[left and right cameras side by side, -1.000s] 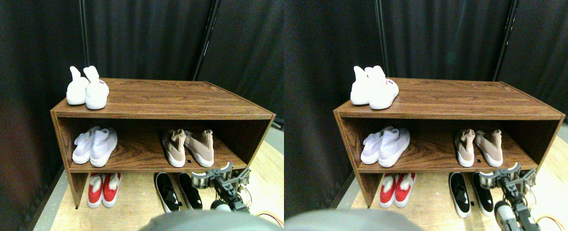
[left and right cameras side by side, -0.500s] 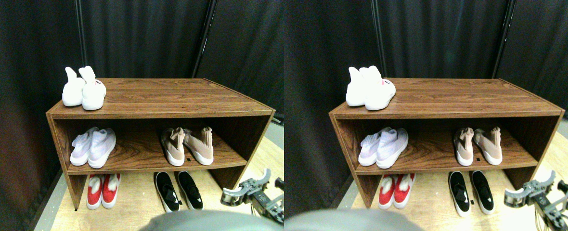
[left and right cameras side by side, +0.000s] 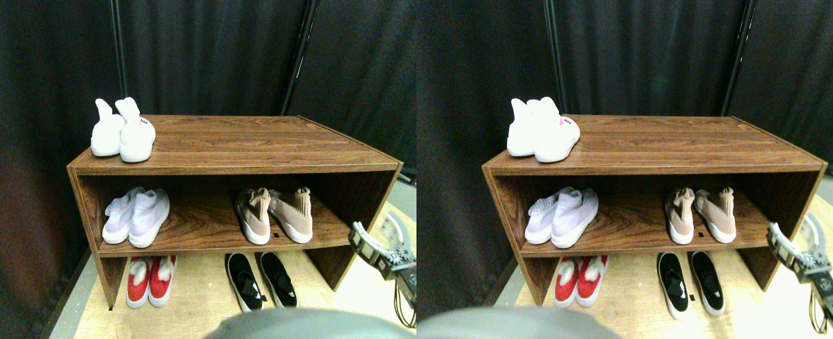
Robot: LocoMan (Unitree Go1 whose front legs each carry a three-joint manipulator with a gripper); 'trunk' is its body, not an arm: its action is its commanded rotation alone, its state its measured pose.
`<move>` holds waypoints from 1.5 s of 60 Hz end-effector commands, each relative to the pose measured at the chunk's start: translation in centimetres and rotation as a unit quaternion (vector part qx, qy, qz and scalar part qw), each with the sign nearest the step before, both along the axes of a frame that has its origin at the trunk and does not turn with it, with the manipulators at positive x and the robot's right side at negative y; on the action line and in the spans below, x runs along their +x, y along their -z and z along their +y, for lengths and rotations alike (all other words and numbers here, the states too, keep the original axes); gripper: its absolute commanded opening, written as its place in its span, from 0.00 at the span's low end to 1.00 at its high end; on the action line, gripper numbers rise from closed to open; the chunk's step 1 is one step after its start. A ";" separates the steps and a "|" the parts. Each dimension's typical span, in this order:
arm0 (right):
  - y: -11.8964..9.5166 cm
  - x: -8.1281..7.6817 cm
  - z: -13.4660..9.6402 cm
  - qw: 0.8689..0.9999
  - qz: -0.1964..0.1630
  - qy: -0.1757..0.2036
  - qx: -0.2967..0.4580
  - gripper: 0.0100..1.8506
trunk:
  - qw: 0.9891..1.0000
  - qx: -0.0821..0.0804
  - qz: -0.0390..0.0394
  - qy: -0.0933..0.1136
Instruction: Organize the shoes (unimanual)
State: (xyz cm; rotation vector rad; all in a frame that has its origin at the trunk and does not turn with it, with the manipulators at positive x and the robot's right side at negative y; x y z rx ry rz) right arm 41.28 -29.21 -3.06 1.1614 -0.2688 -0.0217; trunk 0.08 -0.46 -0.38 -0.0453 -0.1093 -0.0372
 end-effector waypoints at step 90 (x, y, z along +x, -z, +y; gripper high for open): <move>7.5 11.1 2.2 0.989 0.128 0.021 0.072 0.03 | 0.996 -0.065 0.008 -0.057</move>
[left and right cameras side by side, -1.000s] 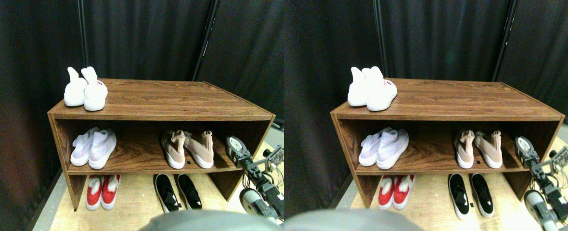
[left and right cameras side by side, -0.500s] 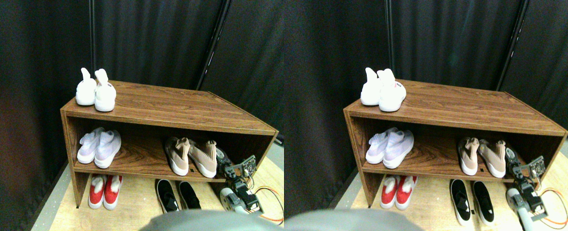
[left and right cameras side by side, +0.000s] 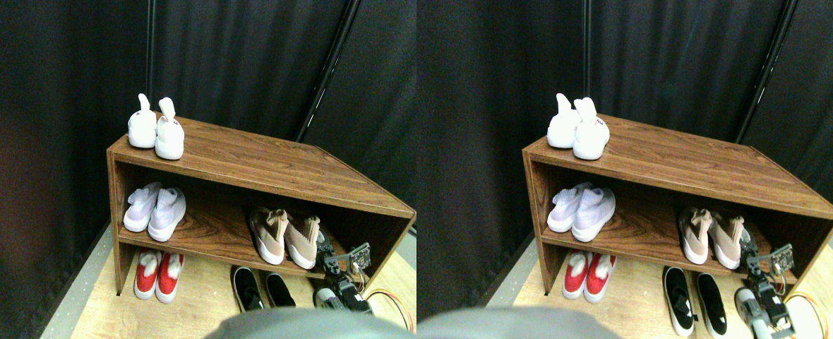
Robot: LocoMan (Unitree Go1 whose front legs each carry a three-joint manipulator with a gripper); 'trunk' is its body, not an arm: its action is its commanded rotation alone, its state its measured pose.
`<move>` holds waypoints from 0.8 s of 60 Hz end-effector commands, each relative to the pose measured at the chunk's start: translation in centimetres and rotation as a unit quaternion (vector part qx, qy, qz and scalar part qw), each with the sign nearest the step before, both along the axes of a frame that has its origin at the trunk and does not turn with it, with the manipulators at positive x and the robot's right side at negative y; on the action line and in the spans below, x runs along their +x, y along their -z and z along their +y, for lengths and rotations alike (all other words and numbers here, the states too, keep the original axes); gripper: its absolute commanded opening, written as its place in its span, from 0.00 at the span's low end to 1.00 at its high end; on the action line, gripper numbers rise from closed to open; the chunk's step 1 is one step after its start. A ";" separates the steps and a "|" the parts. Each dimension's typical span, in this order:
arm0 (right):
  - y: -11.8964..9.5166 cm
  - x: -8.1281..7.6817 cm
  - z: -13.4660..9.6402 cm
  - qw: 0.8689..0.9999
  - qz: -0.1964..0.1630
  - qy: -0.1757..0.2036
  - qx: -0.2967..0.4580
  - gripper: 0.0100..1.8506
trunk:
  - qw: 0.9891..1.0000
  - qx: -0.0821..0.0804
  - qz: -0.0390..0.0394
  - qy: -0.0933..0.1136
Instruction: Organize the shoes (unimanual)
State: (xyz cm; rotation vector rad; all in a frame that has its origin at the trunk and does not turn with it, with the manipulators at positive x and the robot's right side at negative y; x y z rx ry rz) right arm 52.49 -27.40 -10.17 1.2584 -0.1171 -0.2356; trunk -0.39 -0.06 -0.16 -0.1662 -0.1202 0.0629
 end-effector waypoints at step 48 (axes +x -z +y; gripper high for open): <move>0.0 -0.7 2.8 0.998 0.017 -0.056 0.016 0.03 | 1.000 0.004 0.014 -0.002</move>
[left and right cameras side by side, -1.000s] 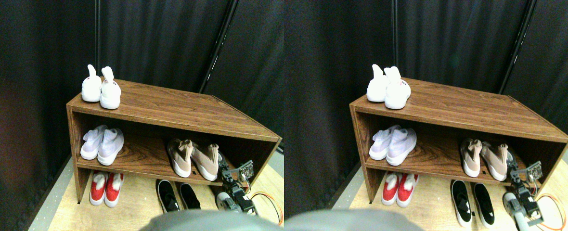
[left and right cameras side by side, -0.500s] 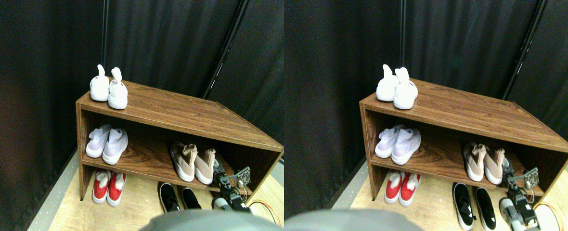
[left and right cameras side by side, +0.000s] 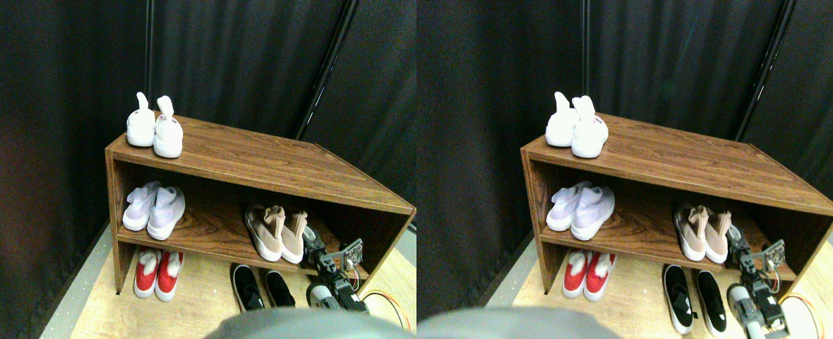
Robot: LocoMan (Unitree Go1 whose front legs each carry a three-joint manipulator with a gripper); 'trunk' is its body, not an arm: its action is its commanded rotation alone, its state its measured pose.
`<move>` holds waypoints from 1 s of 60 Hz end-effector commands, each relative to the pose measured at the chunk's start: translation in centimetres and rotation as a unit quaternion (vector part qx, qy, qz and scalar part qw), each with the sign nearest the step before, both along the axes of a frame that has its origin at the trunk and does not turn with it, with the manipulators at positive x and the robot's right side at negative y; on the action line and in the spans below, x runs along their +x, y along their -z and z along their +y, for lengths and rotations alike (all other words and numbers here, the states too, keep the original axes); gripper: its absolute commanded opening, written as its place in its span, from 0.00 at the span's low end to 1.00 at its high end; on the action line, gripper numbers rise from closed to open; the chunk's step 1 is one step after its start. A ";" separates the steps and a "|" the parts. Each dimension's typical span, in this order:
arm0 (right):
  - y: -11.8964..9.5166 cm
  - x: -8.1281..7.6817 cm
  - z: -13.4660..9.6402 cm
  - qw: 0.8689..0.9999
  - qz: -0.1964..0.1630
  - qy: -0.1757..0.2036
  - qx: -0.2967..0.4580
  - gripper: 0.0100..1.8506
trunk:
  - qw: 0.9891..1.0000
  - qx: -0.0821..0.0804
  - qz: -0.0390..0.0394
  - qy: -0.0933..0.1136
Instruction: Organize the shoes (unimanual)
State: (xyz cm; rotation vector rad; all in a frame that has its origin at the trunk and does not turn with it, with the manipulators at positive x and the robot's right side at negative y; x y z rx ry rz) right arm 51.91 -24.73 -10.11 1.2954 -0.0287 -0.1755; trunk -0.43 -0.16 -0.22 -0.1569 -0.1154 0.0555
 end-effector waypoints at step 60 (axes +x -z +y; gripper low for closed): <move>-6.3 -7.9 -5.0 0.989 -0.127 -0.040 -0.064 0.03 | 0.998 0.042 0.013 0.045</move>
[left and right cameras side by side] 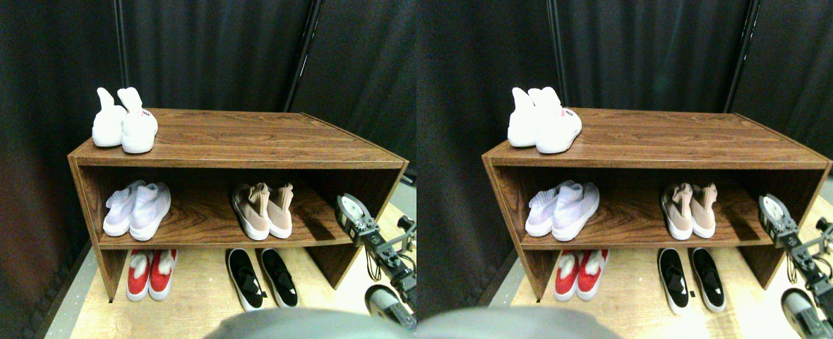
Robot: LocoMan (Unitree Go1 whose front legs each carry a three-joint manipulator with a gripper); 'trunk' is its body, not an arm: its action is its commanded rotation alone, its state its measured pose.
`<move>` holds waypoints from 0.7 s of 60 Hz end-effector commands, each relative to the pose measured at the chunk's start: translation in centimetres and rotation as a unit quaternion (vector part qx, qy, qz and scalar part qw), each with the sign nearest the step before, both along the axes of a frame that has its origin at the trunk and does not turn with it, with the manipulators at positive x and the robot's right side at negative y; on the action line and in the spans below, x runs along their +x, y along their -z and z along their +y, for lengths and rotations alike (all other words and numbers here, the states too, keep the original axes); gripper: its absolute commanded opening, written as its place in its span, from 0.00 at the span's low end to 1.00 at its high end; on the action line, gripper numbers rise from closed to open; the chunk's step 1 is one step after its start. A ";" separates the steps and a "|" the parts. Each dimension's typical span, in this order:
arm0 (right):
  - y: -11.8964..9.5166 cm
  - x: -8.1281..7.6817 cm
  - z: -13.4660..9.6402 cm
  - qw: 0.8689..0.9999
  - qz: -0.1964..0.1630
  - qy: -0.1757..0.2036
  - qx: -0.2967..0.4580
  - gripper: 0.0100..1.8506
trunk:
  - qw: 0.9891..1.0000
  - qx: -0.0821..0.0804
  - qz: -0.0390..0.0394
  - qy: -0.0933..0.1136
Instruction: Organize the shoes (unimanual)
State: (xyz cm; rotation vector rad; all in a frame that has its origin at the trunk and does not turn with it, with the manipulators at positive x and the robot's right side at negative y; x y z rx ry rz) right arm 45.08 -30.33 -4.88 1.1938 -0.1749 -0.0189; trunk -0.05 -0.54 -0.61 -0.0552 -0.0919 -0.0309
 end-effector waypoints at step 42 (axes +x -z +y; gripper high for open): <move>8.8 -5.6 1.1 0.996 0.018 -0.052 0.071 0.03 | 0.998 -0.010 0.069 -0.005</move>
